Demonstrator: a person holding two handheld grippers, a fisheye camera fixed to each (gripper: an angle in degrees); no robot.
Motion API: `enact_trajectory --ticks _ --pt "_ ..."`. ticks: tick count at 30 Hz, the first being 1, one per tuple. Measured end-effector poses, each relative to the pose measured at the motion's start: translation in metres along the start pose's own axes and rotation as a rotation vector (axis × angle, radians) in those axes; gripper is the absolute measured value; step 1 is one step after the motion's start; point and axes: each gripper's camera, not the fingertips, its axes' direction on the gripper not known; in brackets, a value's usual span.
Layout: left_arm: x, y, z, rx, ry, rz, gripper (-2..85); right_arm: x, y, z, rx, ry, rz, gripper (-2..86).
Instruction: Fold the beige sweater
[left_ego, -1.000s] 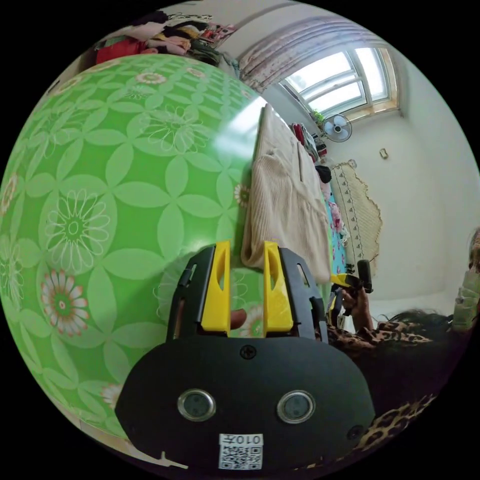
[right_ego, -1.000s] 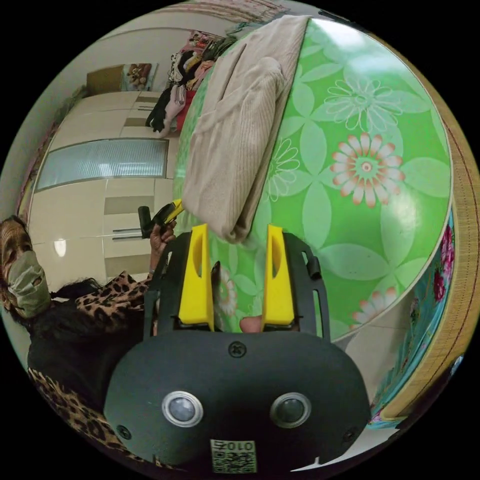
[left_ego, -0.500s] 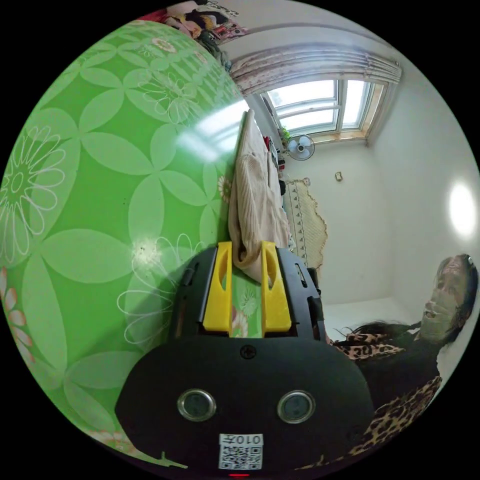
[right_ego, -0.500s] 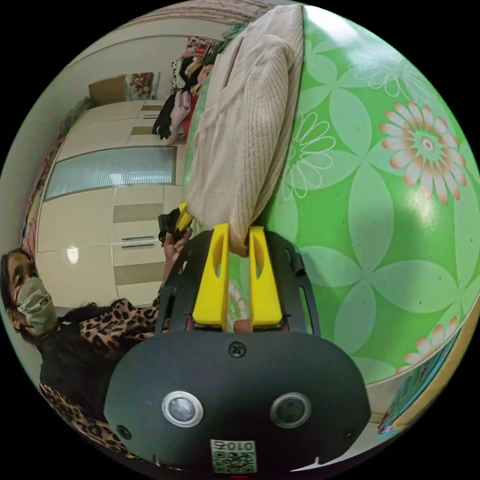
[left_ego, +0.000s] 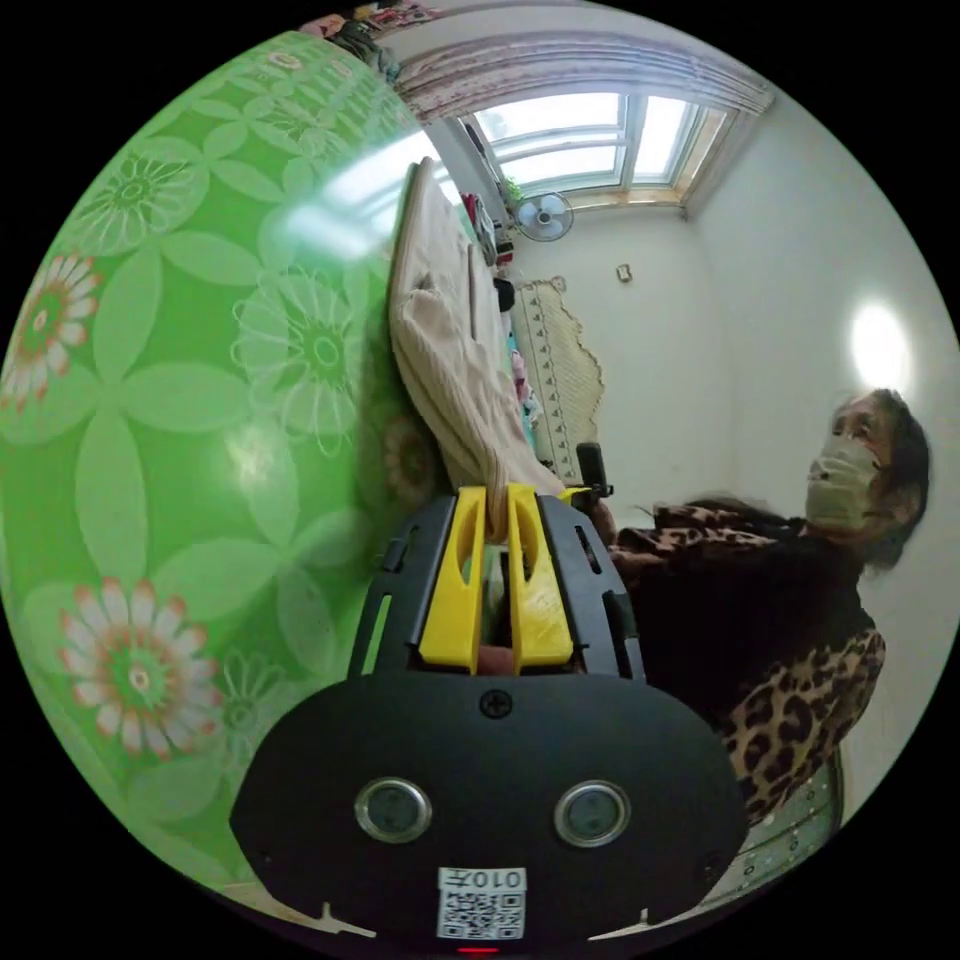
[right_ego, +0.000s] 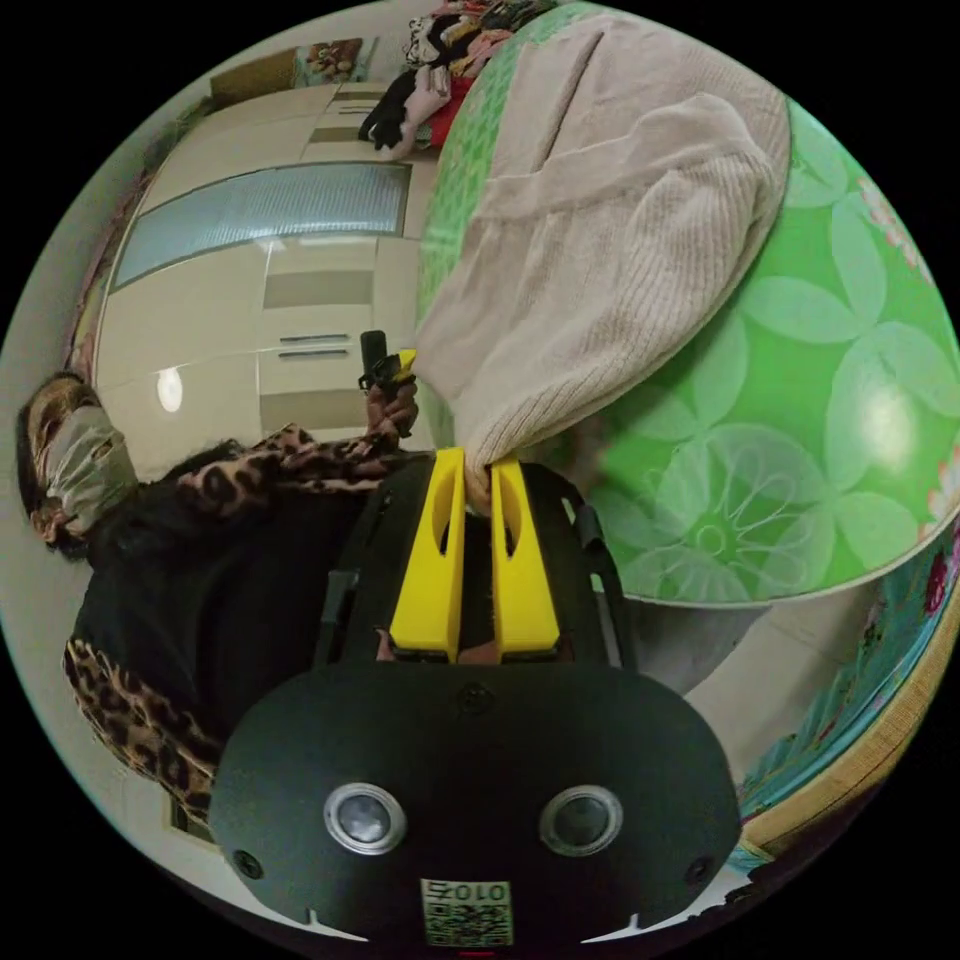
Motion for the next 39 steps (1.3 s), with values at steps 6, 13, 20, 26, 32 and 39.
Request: enact_trajectory --ticks 6,13,20,26,32,39 --pt "0.027 0.044 -0.016 0.016 0.084 0.028 3.8 0.005 0.049 0.002 0.023 -0.188 0.04 5.7" --pt "0.055 0.003 -0.028 0.09 0.186 0.145 3.7 0.016 0.071 -0.035 0.205 -0.345 -0.032 5.7" --pt "0.082 -0.078 -0.024 0.129 0.239 0.277 3.8 0.012 0.05 -0.073 0.298 -0.382 -0.195 5.8" --pt "0.095 -0.171 -0.012 0.203 0.257 0.306 3.9 0.021 -0.003 -0.13 0.405 -0.406 -0.279 5.9" --pt "0.041 -0.309 0.033 0.239 0.176 0.049 3.3 0.098 -0.106 -0.199 0.558 -0.42 -0.11 7.3" --pt "-0.038 -0.342 0.084 0.19 0.174 -0.205 0.8 0.173 -0.137 -0.205 0.585 -0.28 0.131 7.7"
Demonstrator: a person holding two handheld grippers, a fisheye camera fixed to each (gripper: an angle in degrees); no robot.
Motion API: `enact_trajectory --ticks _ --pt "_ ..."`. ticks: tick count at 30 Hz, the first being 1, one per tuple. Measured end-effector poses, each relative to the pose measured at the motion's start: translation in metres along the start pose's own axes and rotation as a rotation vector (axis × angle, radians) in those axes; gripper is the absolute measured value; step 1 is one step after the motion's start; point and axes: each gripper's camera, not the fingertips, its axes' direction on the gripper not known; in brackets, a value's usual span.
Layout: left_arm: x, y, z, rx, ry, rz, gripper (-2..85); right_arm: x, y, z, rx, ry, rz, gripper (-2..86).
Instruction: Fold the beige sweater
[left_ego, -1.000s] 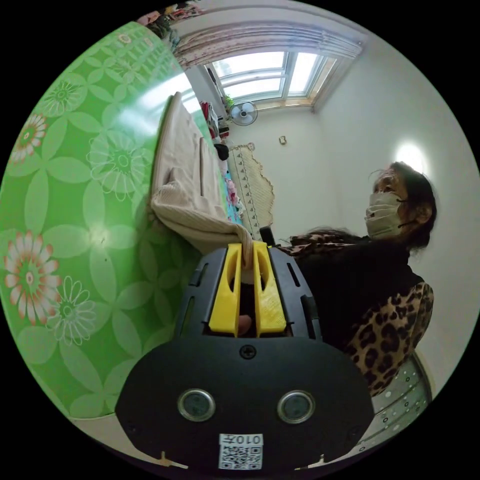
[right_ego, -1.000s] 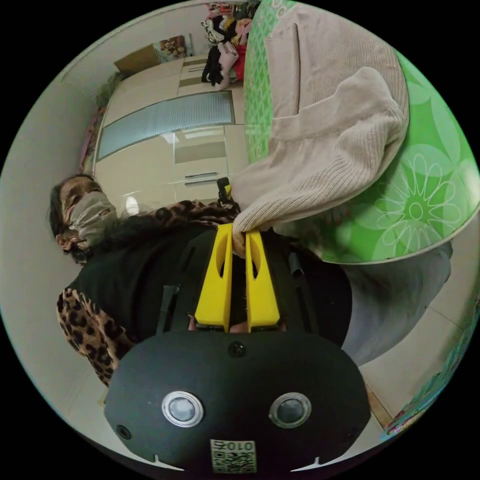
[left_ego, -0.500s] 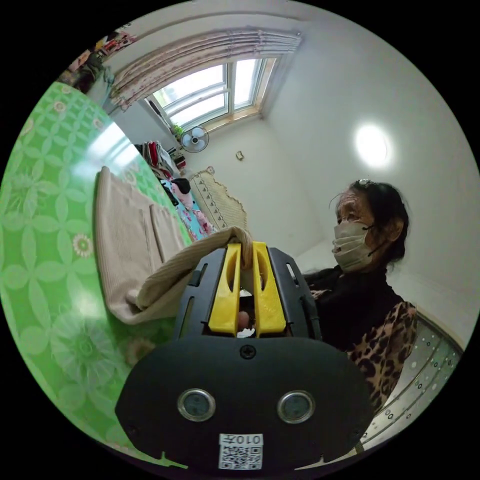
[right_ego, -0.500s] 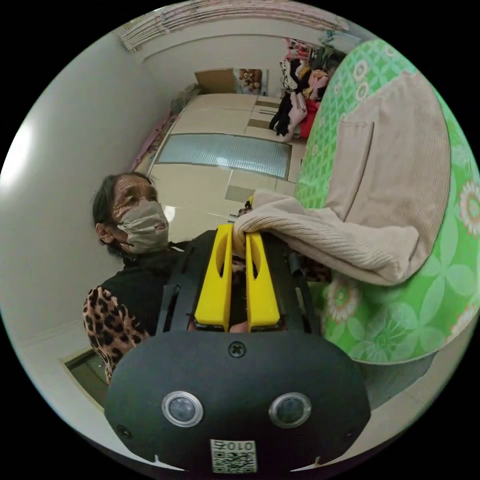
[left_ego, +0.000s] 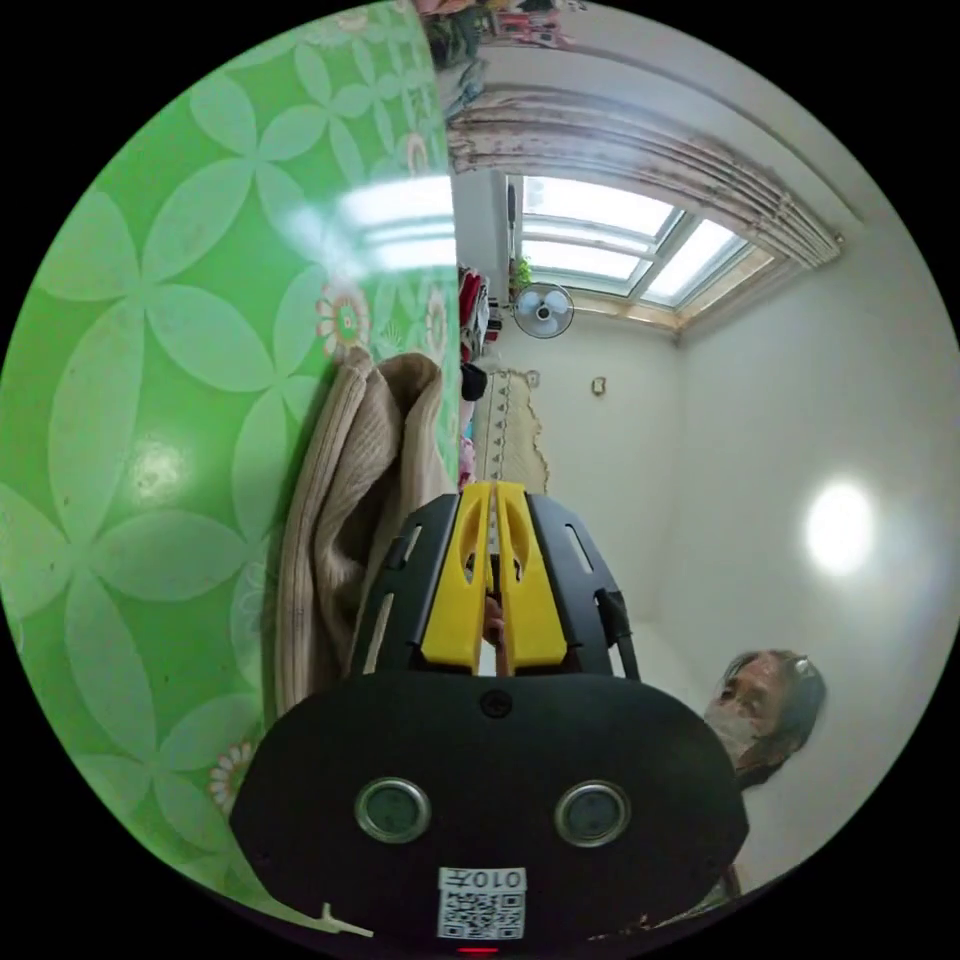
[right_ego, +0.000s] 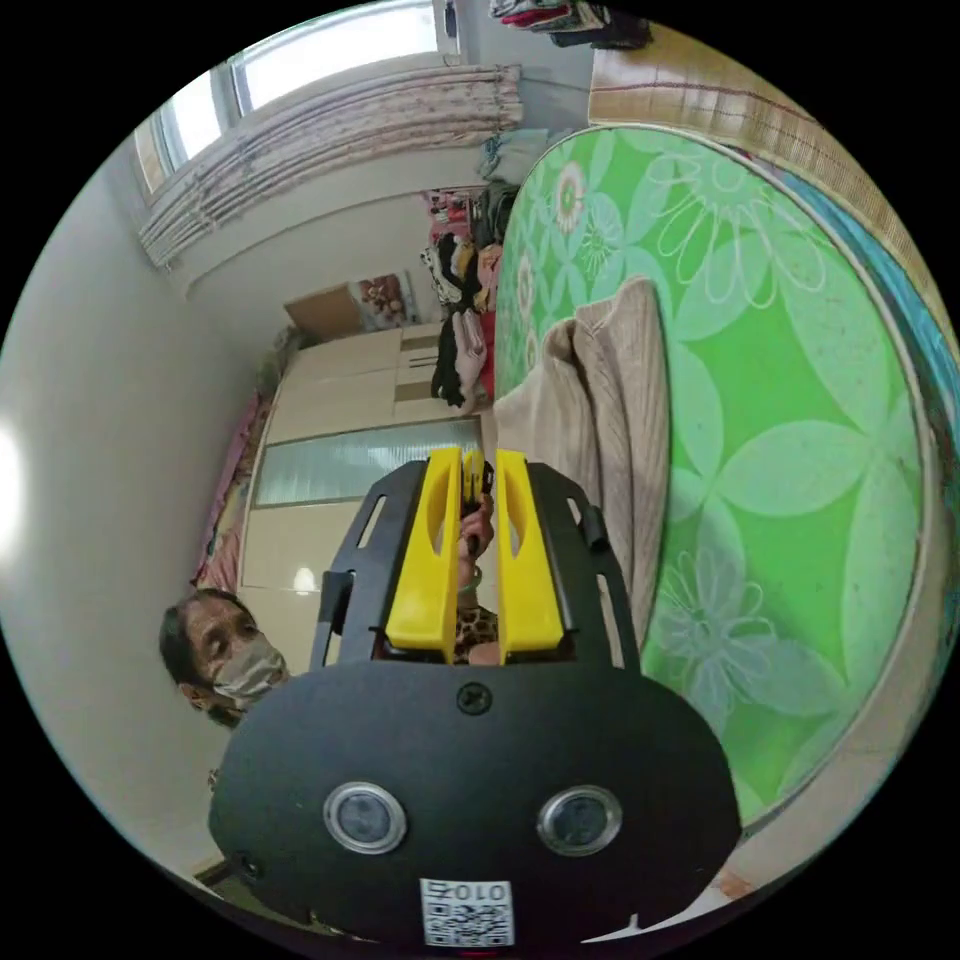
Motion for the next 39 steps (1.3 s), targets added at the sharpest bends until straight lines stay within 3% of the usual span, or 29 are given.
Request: enact_trajectory --ticks 4,9,16,20,24,26,28,33,36,39 --pt "0.01 0.02 -0.02 0.096 -0.04 0.098 0.2 0.007 0.032 -0.003 0.005 0.194 0.003 10.7" --pt "0.031 0.069 -0.009 0.041 -0.286 0.166 0.1 0.004 0.059 0.023 -0.058 0.332 -0.008 13.1" --pt "0.027 0.144 0.072 -0.201 -0.461 0.223 -0.1 0.002 0.062 0.089 -0.11 0.366 -0.037 10.7" --pt "0.016 0.157 0.064 -0.158 -0.496 0.191 -0.1 0.006 0.064 0.107 -0.159 0.336 0.009 8.7" --pt "0.026 0.161 0.03 -0.144 -0.621 0.181 -0.1 0.005 0.094 0.157 -0.285 0.318 0.021 8.4" --pt "0.037 0.165 -0.009 -0.056 -0.749 0.146 -0.1 0.001 0.112 0.195 -0.429 0.279 -0.029 8.7" --pt "0.048 0.173 -0.041 0.059 -0.828 0.096 -0.1 -0.002 0.132 0.242 -0.739 0.156 -0.1 8.3" --pt "0.054 0.212 -0.079 0.17 -0.705 0.061 0.0 -0.026 0.102 0.196 -0.536 0.099 -0.225 8.9" --pt "0.037 0.24 -0.072 0.13 -0.621 0.013 -0.1 -0.037 0.063 0.145 -0.369 0.231 -0.237 12.2" --pt "0.022 0.271 -0.063 0.122 -0.549 -0.039 -0.1 -0.048 0.021 0.126 -0.344 0.317 -0.284 13.3"
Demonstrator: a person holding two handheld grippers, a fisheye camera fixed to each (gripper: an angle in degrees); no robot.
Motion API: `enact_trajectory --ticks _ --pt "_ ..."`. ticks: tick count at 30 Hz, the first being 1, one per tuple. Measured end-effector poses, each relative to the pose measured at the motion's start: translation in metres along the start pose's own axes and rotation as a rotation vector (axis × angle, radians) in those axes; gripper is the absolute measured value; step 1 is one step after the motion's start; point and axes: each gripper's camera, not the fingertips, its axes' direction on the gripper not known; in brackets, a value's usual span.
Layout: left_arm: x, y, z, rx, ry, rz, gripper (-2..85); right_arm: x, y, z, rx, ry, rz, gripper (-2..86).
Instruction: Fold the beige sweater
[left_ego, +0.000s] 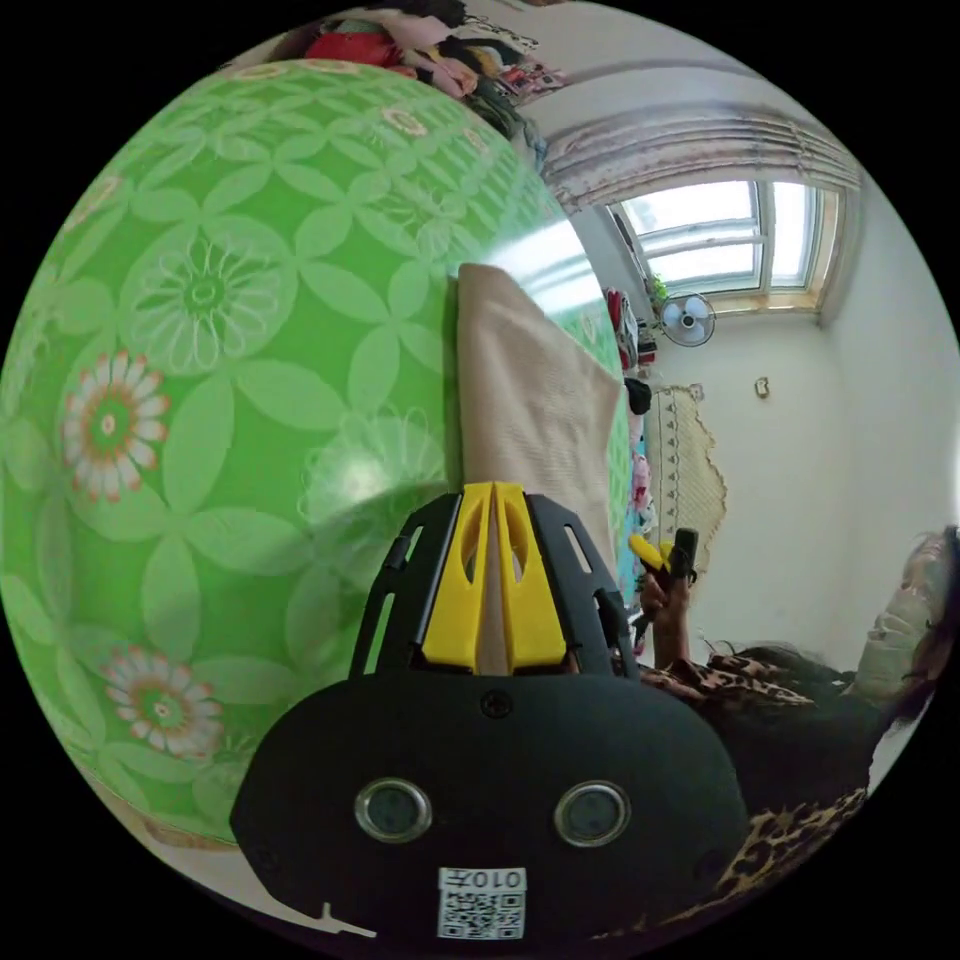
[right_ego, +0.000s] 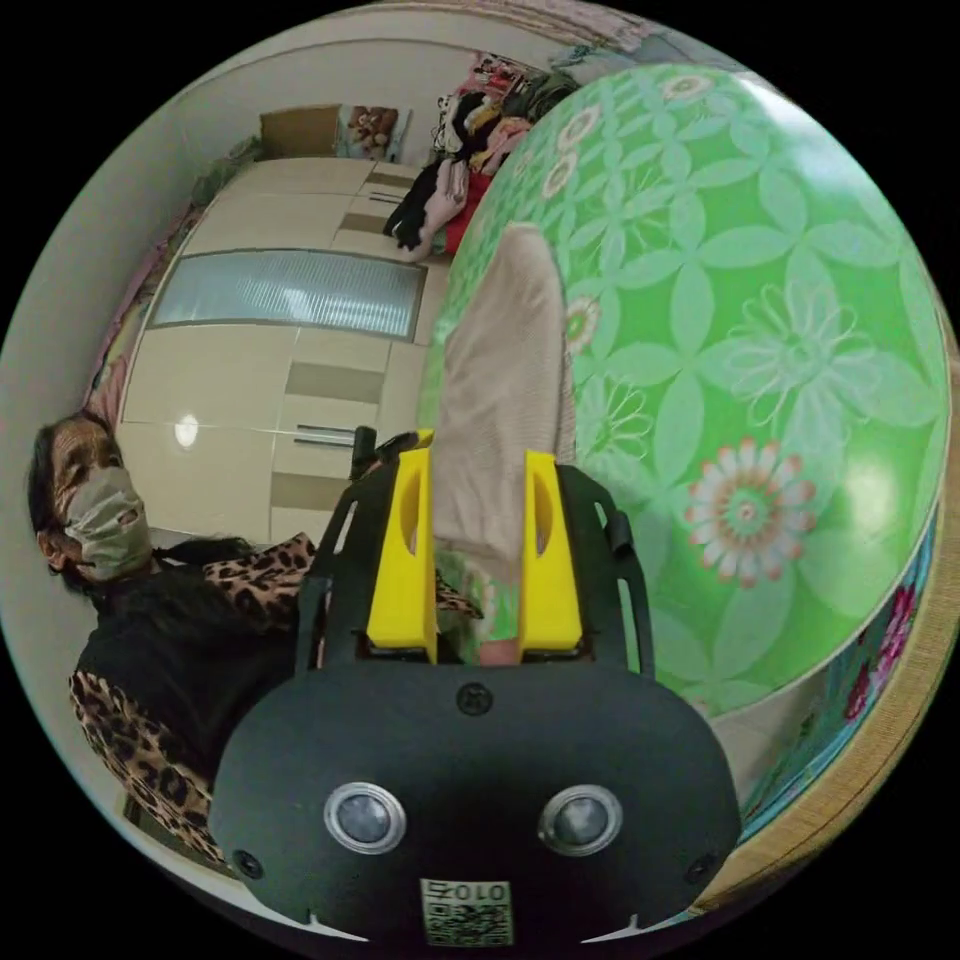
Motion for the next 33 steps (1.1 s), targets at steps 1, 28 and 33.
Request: enact_trajectory --ticks 1,28,33 --pt "-0.001 0.012 0.003 0.002 0.018 -0.018 0.0 0.002 -0.019 -0.003 -0.022 0.024 -0.034 13.7" --pt "-0.025 0.148 -0.012 0.111 0.117 -0.129 8.9 -0.01 -0.338 0.066 -0.576 0.121 -0.488 15.2" --pt "-0.048 0.148 -0.009 0.132 0.259 -0.104 8.1 -0.019 -0.34 0.074 -0.606 0.098 -0.524 12.8"
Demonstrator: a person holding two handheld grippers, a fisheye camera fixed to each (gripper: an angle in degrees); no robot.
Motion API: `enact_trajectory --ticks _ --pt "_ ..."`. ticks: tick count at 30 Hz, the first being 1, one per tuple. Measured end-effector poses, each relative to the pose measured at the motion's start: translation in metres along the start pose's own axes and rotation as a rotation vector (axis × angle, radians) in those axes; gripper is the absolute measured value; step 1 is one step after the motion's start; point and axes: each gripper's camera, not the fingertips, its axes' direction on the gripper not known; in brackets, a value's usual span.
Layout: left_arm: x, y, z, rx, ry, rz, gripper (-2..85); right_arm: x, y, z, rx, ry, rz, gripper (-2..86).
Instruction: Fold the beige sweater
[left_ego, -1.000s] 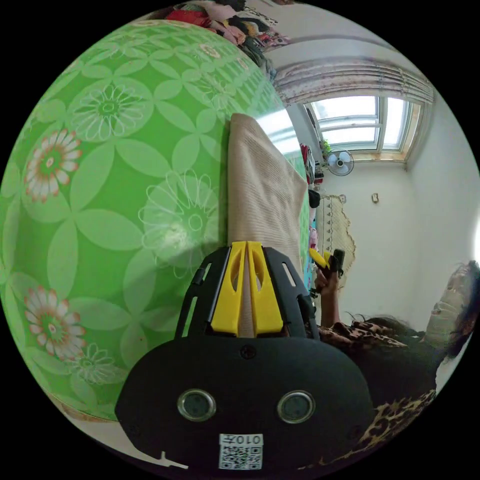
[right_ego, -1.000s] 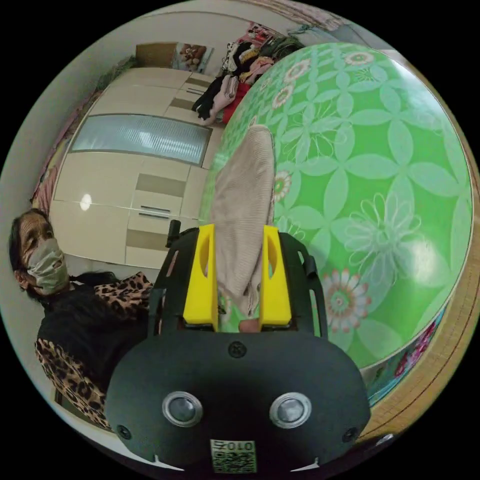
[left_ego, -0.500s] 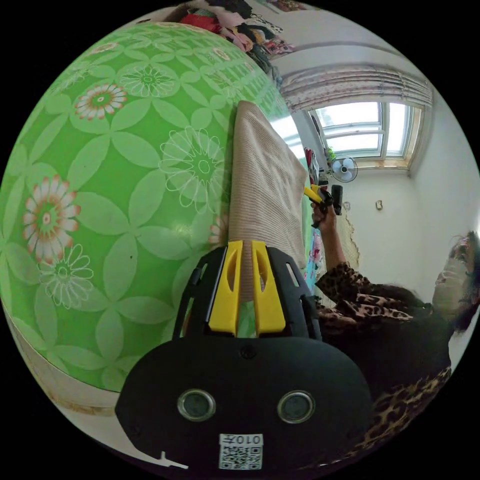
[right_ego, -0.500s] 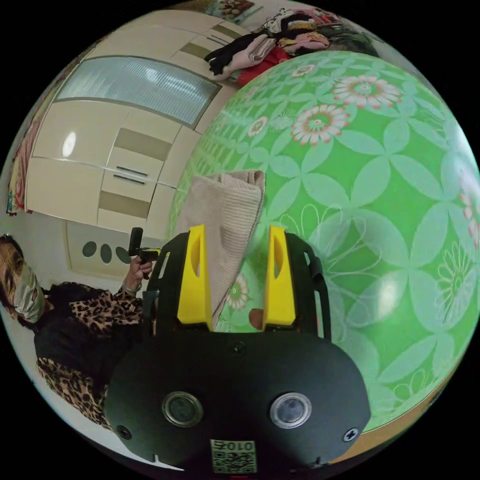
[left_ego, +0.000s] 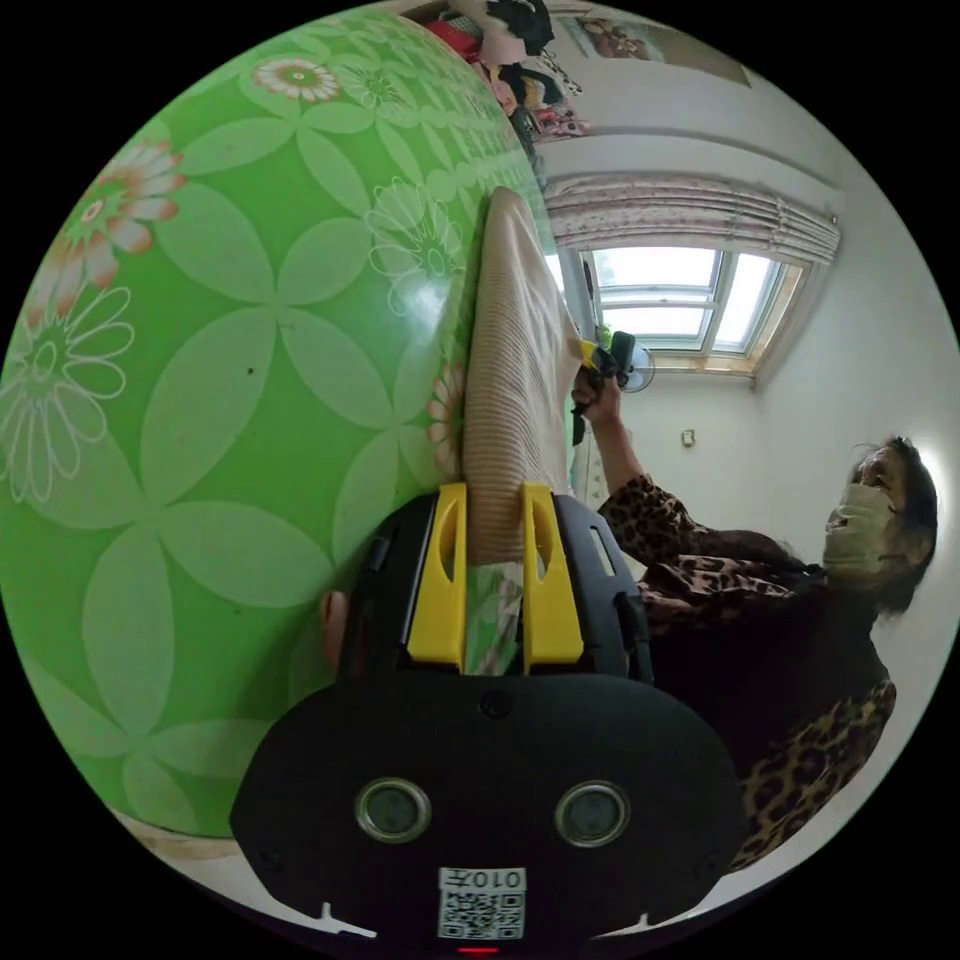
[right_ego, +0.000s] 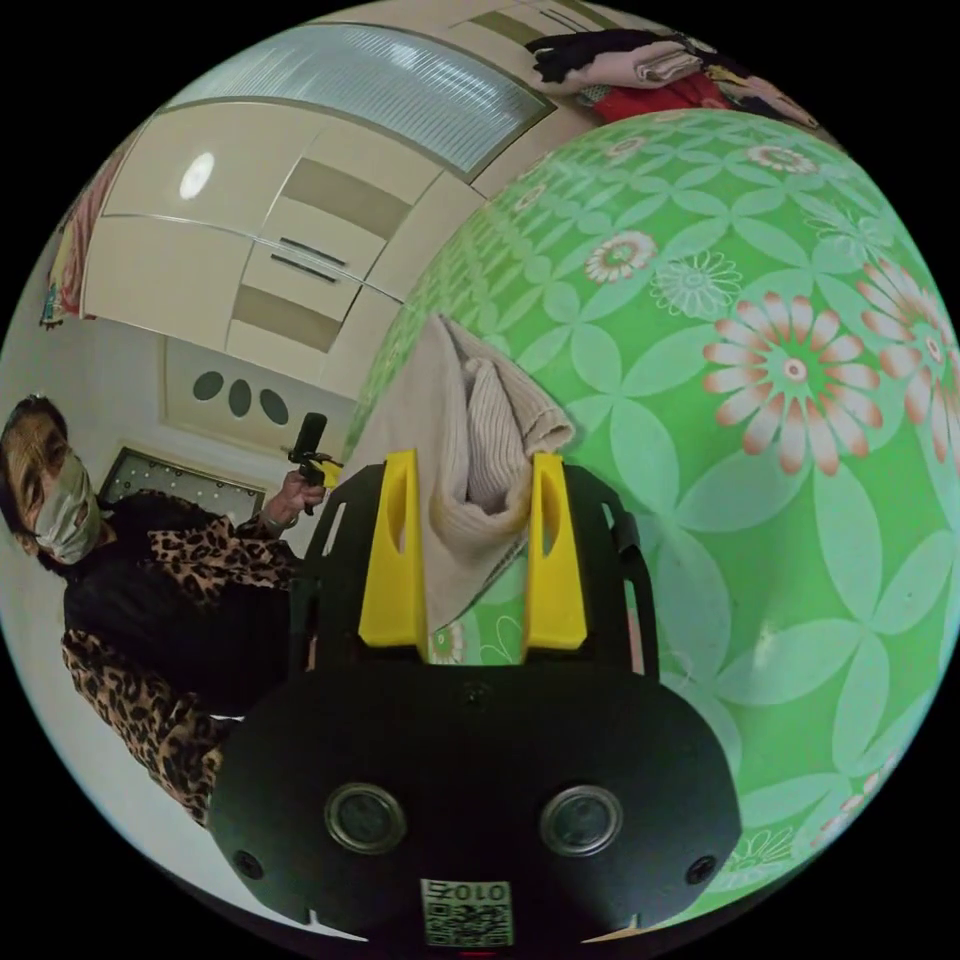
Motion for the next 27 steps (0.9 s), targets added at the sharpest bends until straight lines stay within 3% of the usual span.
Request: enact_trajectory --ticks 3,8,16,19,27 --pt "-0.008 0.0 -0.004 -0.009 0.046 0.01 7.4 0.01 0.008 -0.003 -0.035 -0.028 0.121 7.4" --pt "0.002 -0.024 0.0 -0.057 -0.019 0.058 7.4 -0.013 0.102 -0.043 0.159 -0.007 0.26 6.8" --pt "0.042 -0.101 0.077 -0.267 0.002 0.243 7.5 -0.099 0.395 -0.1 0.606 0.087 0.678 6.8" --pt "0.063 -0.121 0.126 -0.352 0.011 0.303 7.0 -0.135 0.463 -0.103 0.737 0.117 0.759 6.8" --pt "0.109 -0.147 0.207 -0.391 -0.008 0.394 3.6 -0.193 0.505 -0.096 0.845 0.17 0.756 7.5"
